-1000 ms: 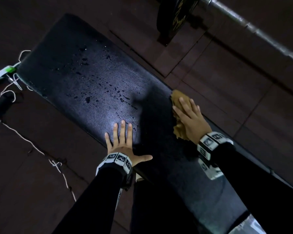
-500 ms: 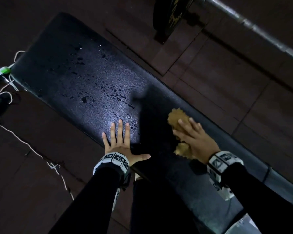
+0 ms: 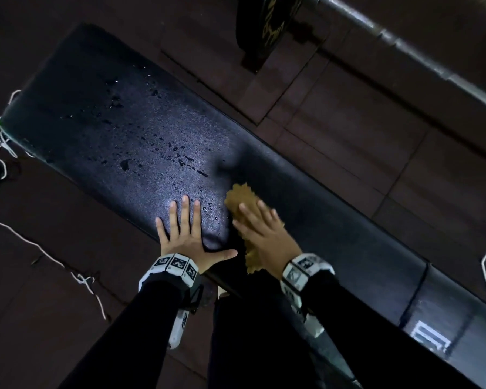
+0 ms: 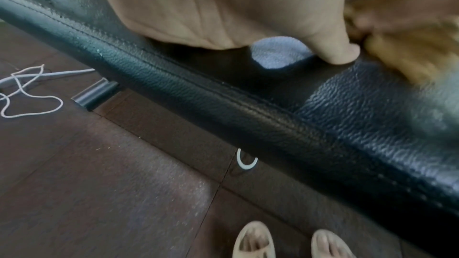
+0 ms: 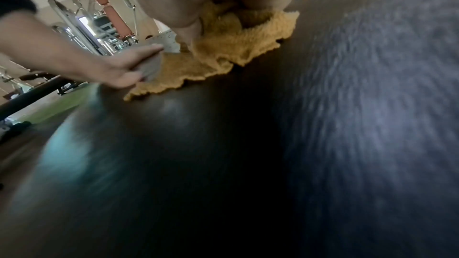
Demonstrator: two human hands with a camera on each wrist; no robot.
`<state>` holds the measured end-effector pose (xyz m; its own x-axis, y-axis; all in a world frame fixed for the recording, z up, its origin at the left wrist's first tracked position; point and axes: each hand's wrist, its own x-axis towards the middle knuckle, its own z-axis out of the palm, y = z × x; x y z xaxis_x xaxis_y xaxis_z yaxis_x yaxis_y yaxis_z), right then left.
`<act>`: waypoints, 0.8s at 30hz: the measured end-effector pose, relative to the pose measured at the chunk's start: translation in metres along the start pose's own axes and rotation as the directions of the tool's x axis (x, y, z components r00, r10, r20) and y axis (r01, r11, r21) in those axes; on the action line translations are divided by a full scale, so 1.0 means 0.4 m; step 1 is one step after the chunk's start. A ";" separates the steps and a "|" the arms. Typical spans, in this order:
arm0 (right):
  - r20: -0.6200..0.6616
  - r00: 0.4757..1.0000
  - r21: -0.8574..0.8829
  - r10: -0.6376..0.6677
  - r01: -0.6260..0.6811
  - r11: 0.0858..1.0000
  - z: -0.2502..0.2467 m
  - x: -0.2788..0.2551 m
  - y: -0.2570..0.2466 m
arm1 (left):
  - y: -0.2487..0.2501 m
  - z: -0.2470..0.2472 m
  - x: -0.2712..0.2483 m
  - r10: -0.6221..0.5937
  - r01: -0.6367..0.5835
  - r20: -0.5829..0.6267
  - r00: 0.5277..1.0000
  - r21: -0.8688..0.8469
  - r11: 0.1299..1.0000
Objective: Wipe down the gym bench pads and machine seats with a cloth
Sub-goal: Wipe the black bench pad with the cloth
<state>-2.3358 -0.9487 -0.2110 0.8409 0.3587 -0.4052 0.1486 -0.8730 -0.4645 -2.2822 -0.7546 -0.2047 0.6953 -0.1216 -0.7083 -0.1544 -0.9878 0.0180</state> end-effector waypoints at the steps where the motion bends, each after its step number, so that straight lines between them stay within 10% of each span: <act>1: -0.014 1.000 0.042 -0.006 0.006 0.999 0.025 -0.028 -0.015 | 0.002 0.001 -0.005 0.006 -0.006 -0.019 1.000 -0.011 1.000; 6: -0.077 0.980 0.268 0.185 -0.158 0.950 0.033 -0.103 0.001 | 0.066 0.004 -0.054 -0.034 0.006 -0.159 0.987 -0.175 0.984; 11: -0.109 0.779 0.239 0.618 -0.583 0.777 -0.046 -0.110 0.128 | 0.242 0.061 -0.139 0.023 -0.124 -0.296 0.955 -0.328 0.937; 20: -0.097 0.775 0.334 0.625 -0.566 0.754 -0.049 -0.110 0.179 | 0.289 0.080 -0.028 0.127 -0.208 -0.381 0.916 -0.180 0.961; 24: -0.113 0.772 0.343 0.626 -0.560 0.754 -0.044 -0.111 0.182 | 0.173 0.044 0.051 -0.022 -0.078 -0.429 0.903 -0.215 0.974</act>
<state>-2.3530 -1.0338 -0.2129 0.8010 -0.3067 -0.5141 -0.5380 -0.7455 -0.3934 -2.2910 -0.8238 -0.2302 0.9322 -0.1296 -0.3379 -0.0539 -0.9730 0.2245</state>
